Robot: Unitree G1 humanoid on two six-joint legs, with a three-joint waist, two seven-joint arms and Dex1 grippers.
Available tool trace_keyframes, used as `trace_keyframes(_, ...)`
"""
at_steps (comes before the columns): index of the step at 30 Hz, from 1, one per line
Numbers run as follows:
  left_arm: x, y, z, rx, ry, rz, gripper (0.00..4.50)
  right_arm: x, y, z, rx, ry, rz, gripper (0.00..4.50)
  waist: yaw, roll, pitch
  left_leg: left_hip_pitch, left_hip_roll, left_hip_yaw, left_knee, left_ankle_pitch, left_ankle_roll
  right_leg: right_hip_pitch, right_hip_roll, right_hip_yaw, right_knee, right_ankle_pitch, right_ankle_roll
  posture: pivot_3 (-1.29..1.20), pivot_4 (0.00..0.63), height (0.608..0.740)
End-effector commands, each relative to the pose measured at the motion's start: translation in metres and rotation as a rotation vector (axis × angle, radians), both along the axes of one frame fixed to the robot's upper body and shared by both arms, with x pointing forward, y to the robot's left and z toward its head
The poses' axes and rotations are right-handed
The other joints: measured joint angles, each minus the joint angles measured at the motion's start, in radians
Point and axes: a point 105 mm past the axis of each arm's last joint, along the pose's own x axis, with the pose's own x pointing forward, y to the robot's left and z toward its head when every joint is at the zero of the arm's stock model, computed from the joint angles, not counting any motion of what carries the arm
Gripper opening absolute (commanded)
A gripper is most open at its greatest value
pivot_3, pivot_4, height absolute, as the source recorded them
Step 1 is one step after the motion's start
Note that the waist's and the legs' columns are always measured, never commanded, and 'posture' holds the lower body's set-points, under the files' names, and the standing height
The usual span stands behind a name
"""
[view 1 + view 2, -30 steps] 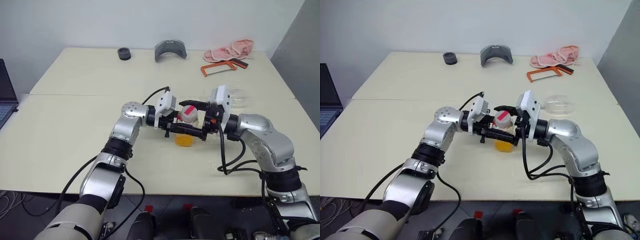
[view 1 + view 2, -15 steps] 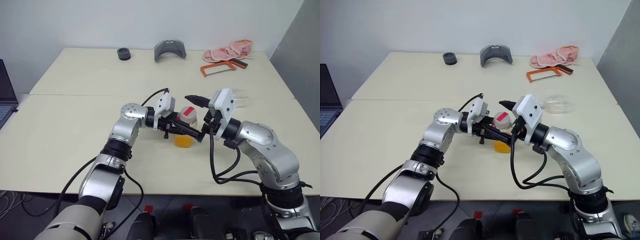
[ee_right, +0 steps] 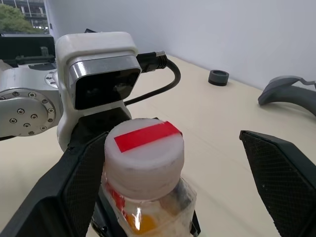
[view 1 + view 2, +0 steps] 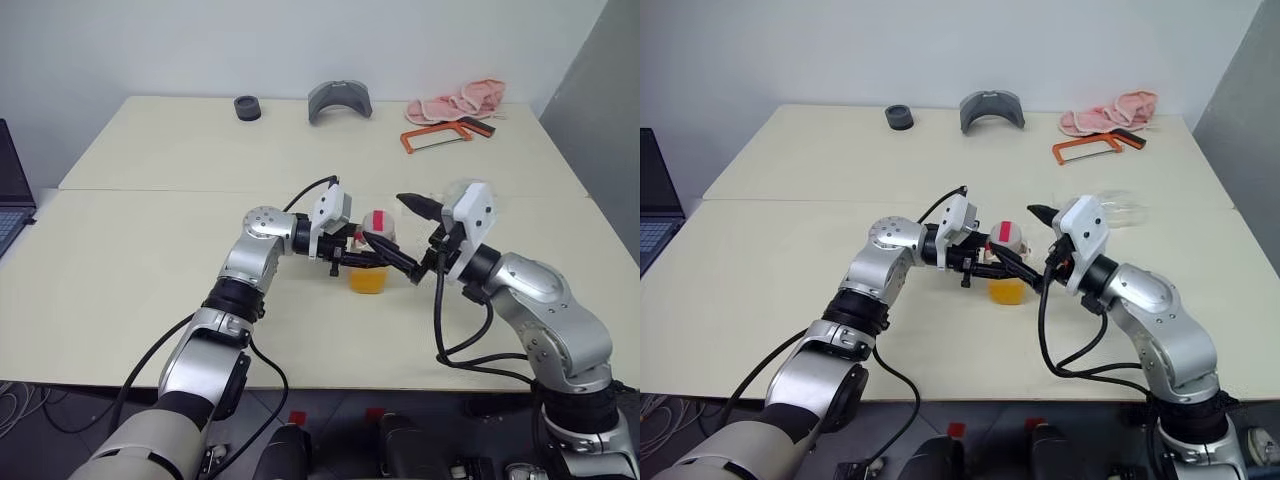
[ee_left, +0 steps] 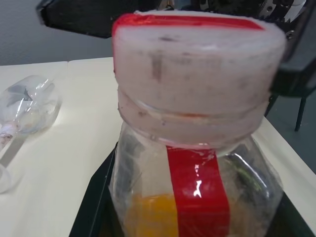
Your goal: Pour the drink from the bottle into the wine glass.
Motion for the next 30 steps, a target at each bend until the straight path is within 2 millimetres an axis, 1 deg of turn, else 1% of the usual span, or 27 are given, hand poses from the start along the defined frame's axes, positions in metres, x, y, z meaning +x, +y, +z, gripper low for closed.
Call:
trace_keyframes(1, -0.002, -0.001, 0.009, -0.019, -0.04, -0.016, 1.71, 0.001, -0.015, 0.012, 0.005, -0.049, -0.066, 4.5, 0.0, 0.0, 0.0, 0.0, 0.0, 0.0, 0.0, 0.0, 0.0, 0.0, 0.0, 0.0, 0.0, 0.0, 0.0, 0.0, 0.15, 0.74)
trace_keyframes(7, -0.001, 0.0, 0.009, -0.018, -0.039, -0.013, 1.71, -0.013, -0.011, 0.01, -0.004, -0.009, 0.014, 4.5, 0.001, 0.0, 0.0, 0.0, 0.0, 0.0, 0.0, 0.0, 0.0, 0.0, 0.0, 0.0, 0.0, 0.0, 0.0, 0.0, 0.15, 0.74)
trace_keyframes(15, 0.0, 0.001, 0.009, -0.019, -0.037, -0.008, 1.71, -0.016, -0.015, 0.011, -0.013, 0.01, 0.032, 4.5, 0.0, 0.0, 0.0, 0.0, 0.0, 0.0, 0.0, 0.0, 0.0, 0.0, 0.0, 0.0, 0.0, 0.0, 0.0, 0.0, 0.15, 0.74)
trace_keyframes(16, 0.0, 0.001, 0.009, -0.019, -0.037, -0.007, 1.71, -0.019, -0.015, 0.011, -0.017, 0.016, 0.049, 4.5, 0.001, 0.0, 0.0, 0.0, 0.0, 0.0, 0.0, 0.0, 0.0, 0.0, 0.0, 0.0, 0.0, 0.0, 0.0, 0.0, 0.15, 0.74)
trace_keyframes(18, 0.0, 0.001, 0.01, -0.02, -0.037, -0.005, 1.71, -0.025, -0.013, 0.011, -0.024, 0.027, 0.088, 4.5, 0.001, 0.0, 0.0, 0.0, 0.0, 0.0, 0.0, 0.0, 0.0, 0.0, 0.0, 0.0, 0.0, 0.0, 0.0, 0.0, 0.15, 0.74)
trace_keyframes(20, 0.0, 0.001, 0.01, -0.02, -0.037, -0.003, 1.71, -0.033, -0.005, 0.014, -0.031, 0.022, 0.136, 4.5, 0.001, 0.0, 0.0, 0.0, 0.0, 0.0, 0.0, 0.0, 0.0, 0.0, 0.0, 0.0, 0.0, 0.0, 0.0, 0.0, 0.15, 0.74)
trace_keyframes(21, 0.0, 0.002, 0.01, -0.02, -0.037, -0.002, 1.71, -0.033, -0.002, 0.017, -0.03, 0.008, 0.141, 4.5, 0.0, 0.0, 0.0, 0.0, 0.0, 0.0, 0.0, 0.0, 0.0, 0.0, 0.0, 0.0, 0.0, 0.0, 0.0, 0.0, 0.15, 0.74)
trace_keyframes(26, 0.0, 0.001, 0.01, -0.02, -0.038, -0.005, 1.71, -0.019, 0.018, 0.023, -0.043, -0.1, 0.075, 4.5, -0.002, 0.0, 0.0, 0.001, 0.0, 0.001, 0.0, 0.0, 0.0, 0.0, 0.002, 0.0, 0.0, 0.0, 0.0, 0.0, 0.15, 0.74)
trace_keyframes(30, 0.0, 0.0, 0.01, -0.019, -0.038, -0.008, 1.71, -0.009, 0.026, 0.023, -0.04, -0.132, 0.035, 4.5, -0.001, 0.0, 0.0, 0.0, 0.0, 0.0, 0.0, 0.0, 0.0, 0.0, 0.001, 0.0, 0.0, 0.0, 0.0, 0.0, 0.15, 0.74)
